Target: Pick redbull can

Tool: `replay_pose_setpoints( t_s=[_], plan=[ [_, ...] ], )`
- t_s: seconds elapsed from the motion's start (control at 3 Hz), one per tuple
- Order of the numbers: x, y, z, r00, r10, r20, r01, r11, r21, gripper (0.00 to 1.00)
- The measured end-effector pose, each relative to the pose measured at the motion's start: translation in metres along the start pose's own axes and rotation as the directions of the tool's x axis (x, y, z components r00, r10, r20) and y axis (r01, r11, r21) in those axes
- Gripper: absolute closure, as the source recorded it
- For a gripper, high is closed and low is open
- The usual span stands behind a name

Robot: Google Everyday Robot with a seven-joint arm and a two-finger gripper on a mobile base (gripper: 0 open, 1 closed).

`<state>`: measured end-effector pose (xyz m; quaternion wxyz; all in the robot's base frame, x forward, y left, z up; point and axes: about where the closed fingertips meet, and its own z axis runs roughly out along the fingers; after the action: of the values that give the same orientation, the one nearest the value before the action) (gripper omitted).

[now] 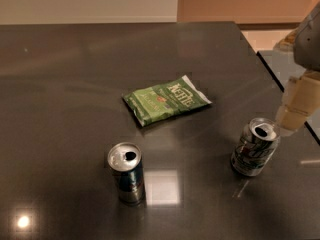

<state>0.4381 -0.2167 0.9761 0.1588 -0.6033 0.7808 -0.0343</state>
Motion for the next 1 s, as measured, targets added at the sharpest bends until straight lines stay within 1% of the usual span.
replay_pose_setpoints(
  t_s=[0.33, 0.67, 1.0],
  plan=[
    [0.0, 0.0, 0.0, 1.0, 0.0, 0.0, 0.0, 1.0, 0.0, 0.0],
    [-0.004, 0.0, -0.002, 1.0, -0.014, 0.019, 0.014, 0.9999, 0.002, 0.0],
    [-0.029, 0.007, 0.001, 0.993, -0.076, 0.093, 0.077, 0.9969, -0.011, 0.0]
  ],
)
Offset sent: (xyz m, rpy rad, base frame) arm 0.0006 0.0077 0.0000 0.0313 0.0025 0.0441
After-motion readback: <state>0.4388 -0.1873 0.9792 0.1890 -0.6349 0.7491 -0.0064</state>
